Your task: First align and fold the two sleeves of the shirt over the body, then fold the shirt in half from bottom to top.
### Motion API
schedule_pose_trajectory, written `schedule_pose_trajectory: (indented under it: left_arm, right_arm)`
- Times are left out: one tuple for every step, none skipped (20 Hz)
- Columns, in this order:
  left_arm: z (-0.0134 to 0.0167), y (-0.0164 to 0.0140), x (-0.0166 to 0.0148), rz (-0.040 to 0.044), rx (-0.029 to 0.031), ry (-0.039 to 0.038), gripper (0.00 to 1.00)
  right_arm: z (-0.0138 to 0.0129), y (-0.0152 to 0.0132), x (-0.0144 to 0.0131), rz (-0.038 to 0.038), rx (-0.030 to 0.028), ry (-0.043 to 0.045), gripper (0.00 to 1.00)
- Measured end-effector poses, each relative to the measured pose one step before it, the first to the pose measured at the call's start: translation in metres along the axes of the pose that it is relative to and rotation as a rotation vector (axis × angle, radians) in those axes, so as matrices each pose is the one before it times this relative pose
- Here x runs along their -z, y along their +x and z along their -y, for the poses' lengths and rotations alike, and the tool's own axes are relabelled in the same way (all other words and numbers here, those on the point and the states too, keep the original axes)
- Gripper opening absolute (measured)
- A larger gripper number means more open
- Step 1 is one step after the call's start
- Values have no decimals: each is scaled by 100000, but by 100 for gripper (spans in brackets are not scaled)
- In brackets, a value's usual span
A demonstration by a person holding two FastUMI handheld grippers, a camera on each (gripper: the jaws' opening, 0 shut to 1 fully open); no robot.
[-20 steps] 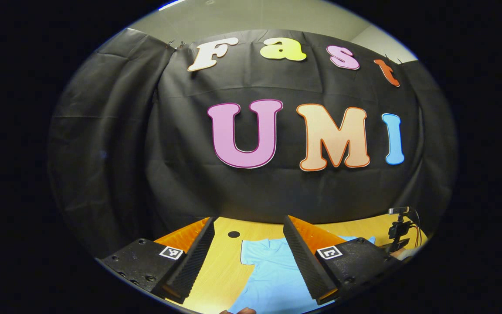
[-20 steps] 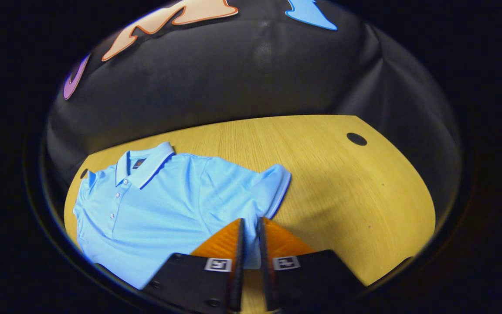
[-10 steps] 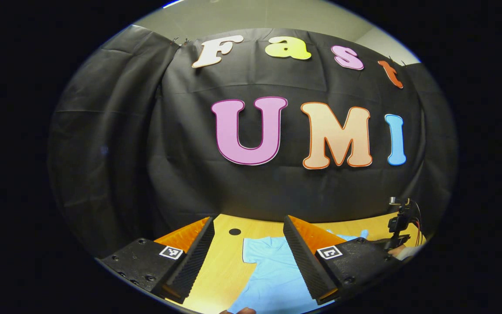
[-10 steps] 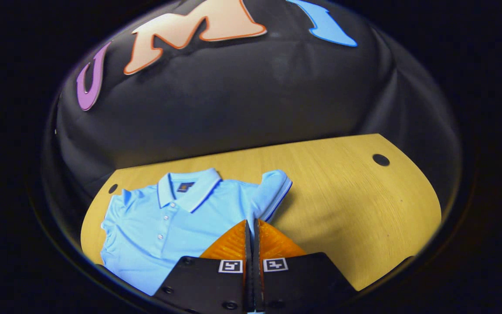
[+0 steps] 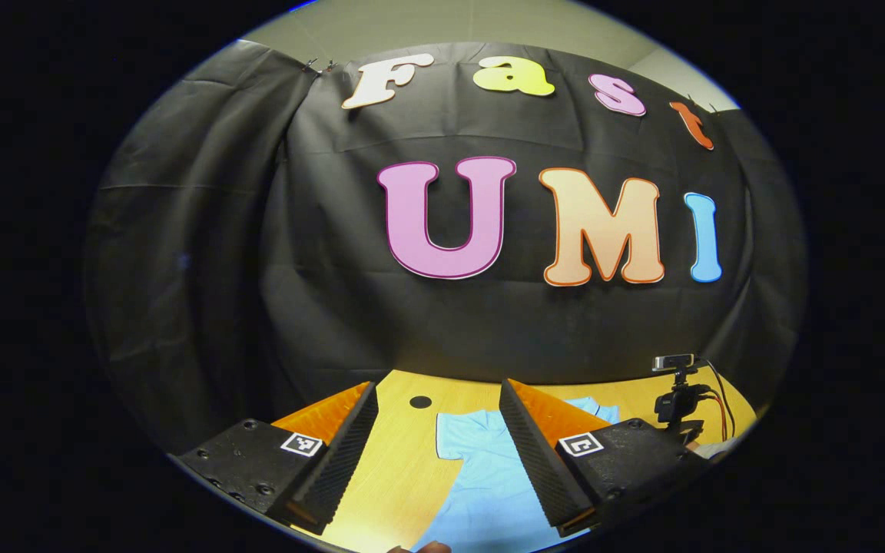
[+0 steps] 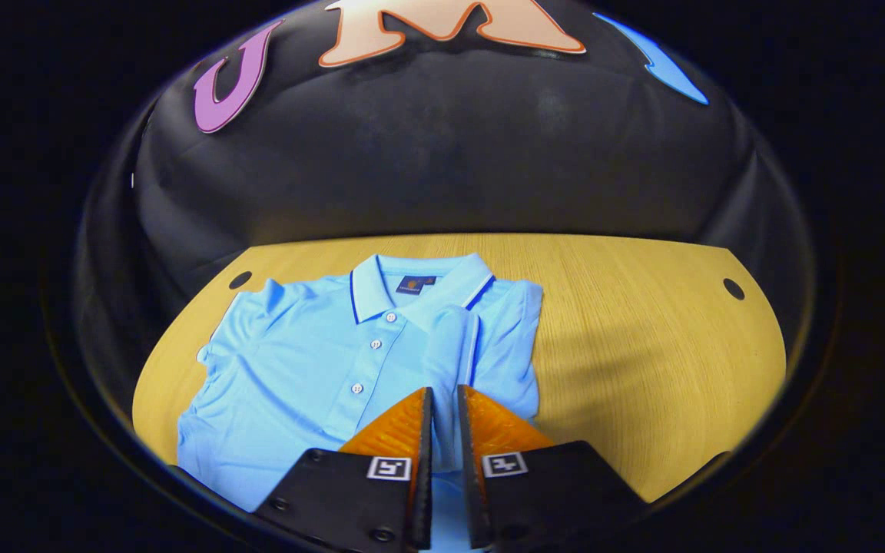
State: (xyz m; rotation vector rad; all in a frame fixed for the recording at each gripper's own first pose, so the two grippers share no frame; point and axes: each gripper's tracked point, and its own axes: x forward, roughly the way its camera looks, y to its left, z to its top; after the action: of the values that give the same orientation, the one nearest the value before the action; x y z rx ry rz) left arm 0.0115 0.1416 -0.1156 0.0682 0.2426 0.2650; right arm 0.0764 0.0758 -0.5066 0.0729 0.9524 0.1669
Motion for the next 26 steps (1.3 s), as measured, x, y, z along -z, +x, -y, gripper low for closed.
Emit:
schedule_pose_trajectory:
  left_arm:
    - [25, 968, 679, -1223, 942, -63, 95]
    - [209, 1106, 962, -1851, 1127, -173, 95]
    - [164, 1266, 1139, -2771, 1418, -880, 95]
    - [178, 1212, 1365, -2983, 804, -931, 95]
    - [47, 1327, 1160, -2875, 788, -1439, 95]
    - [333, 1317, 972, -2399, 1582, -1700, 96]
    - [266, 1405, 838, -2041, 1536, -1058, 96]
    - [262, 1517, 1083, -2144, 1289, -624, 96]
    - [112, 1577, 888, -2057, 1107, 149, 95]
    - [-88, 1537, 973, -2681, 532, 558, 96]
    - [-81, 1351, 965, -2339, 590, 816, 95]
    - [-48, 1534, 835, -1734, 623, 317, 95]
    - [1, 1397, 605, -1333, 623, -567, 95]
    - [-234, 1181, 622, -1868, 480, -1047, 96]
    - [-280, 1421, 741, -2183, 153, -1189, 95]
    - [-231, 1388, 687, -1208, -414, -548, 95]
    - [-312, 1210, 391, -1326, -773, 258, 96]
    - [-350, 1213, 560, -1129, -506, 753, 95]
    - [-267, 1020, 462, -1427, -596, 957, 96]
    - [-487, 1022, 394, -890, -1241, 1442, 95]
    - [-426, 883, 350, -554, -1420, 656, 96]
    - [-264, 773, 358, -586, -991, -71, 96]
    - [-130, 524, 631, -1880, -364, -716, 95]
    - [6, 480, 562, -1655, -71, -1262, 95]
    - [-97, 391, 598, -1884, -281, -1093, 96]
    - [-71, 416, 647, -1834, -152, -873, 95]
  right_arm:
    - [200, -484, -561, 2559, 777, -947, 27]
    - [432, -1005, -1096, 3649, 1576, -1609, 51]
    - [338, -1274, -1215, 3422, 387, -1466, 75]
    - [453, -1029, -940, 2885, 584, -907, 99]
    - [572, -1612, -828, 2586, 818, -483, 98]
    - [793, -1450, -866, 2884, 1539, 465, 98]
    - [889, -1465, -674, 2254, 1755, 1016, 100]
    - [1001, -1421, -577, 1799, 1950, 1047, 98]
    - [1053, -1328, -227, 1172, 2278, 1244, 99]
    - [965, -1180, 53, 317, 2149, 1729, 99]
    - [1115, -1124, 386, -570, 2365, 1490, 98]
    - [1192, -965, 604, -1138, 2784, 1028, 99]
    - [1041, -669, 884, -1083, 2532, 744, 99]
    - [722, -509, 915, -1413, 1743, 605, 99]
    - [621, -297, 1208, -1799, 1549, 660, 99]
    - [528, -206, 1417, -3205, 1354, 910, 98]
    - [353, -35, 1234, -2534, 1061, 886, 98]
    - [236, -39, 1107, -2422, 1106, 1333, 100]
    - [-41, -23, 573, -1151, 498, 1169, 100]
    - [55, -179, 304, -159, 449, 271, 100]
    - [-35, -179, 333, -13, 318, -806, 100]
    - [90, -189, -16, 336, 145, -1022, 97]
    - [75, -378, 116, 116, -3, -852, 97]
    - [181, -350, -53, 198, 231, -377, 97]
    - [186, -240, -38, 256, 296, -39, 97]
    - [215, -274, -174, 93, 251, 135, 97]
